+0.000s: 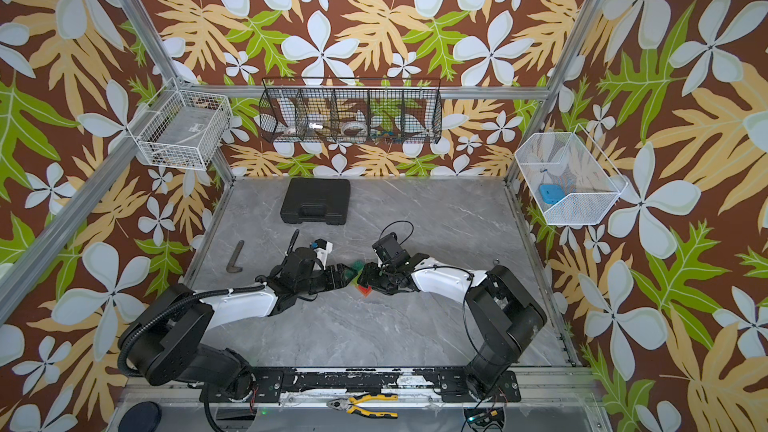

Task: Assemble a rectangle with lego
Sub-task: Adjust the lego brick at the center of the board.

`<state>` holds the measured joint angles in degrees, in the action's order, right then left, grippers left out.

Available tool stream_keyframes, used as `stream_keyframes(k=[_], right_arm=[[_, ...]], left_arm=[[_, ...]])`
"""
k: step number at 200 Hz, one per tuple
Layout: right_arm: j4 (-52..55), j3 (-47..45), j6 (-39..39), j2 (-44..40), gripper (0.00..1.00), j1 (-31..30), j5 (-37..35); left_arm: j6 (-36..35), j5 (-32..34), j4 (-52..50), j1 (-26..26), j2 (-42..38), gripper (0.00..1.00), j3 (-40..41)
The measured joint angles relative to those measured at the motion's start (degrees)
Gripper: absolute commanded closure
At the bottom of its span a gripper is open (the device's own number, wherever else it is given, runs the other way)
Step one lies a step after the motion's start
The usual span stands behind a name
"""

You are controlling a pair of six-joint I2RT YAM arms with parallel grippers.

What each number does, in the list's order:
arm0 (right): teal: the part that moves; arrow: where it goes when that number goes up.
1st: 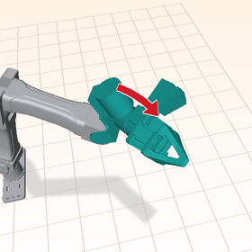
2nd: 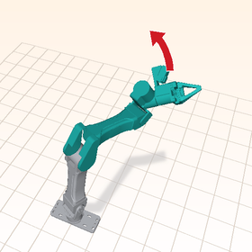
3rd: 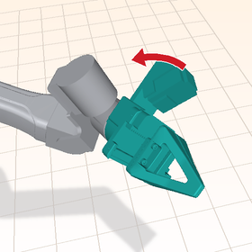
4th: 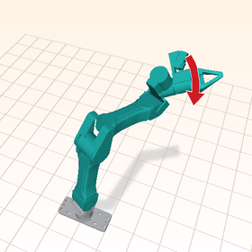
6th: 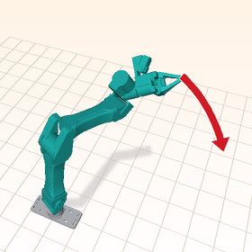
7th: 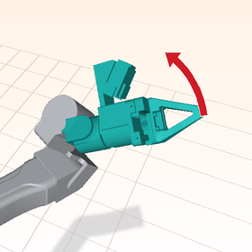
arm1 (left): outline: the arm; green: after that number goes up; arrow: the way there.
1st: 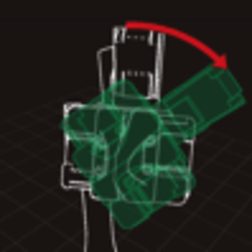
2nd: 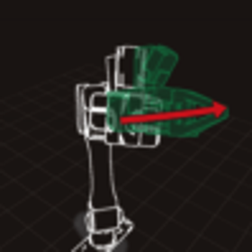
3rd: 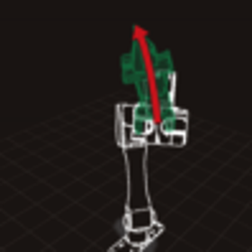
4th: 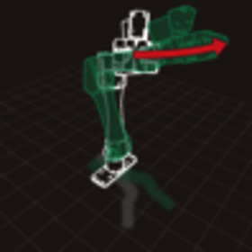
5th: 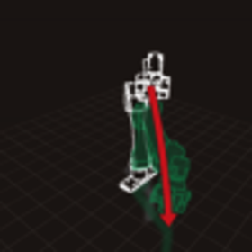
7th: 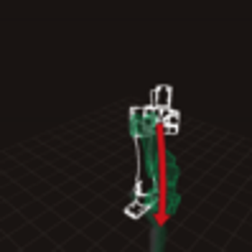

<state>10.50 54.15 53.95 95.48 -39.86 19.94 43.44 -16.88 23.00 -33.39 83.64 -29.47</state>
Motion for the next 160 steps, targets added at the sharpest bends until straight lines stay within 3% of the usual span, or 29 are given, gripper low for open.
stream_keyframes(k=[54, 86, 160], right_arm=[[2.01, 8.39, -5.75, 7.45, 0.40, 2.89, -0.33], [3.02, 14.67, -9.31, 12.04, 0.40, 3.08, 0.46], [8.46, 13.40, -13.73, 7.50, 0.41, 3.21, -0.24]], left_arm=[[0.85, 3.26, -4.04, 0.44, -7.80, 0.21, 2.71], [-0.70, 6.38, -8.24, 3.26, -10.78, 0.22, 1.38], [-1.77, 7.37, -9.09, 5.35, -7.85, 0.25, 1.07]])
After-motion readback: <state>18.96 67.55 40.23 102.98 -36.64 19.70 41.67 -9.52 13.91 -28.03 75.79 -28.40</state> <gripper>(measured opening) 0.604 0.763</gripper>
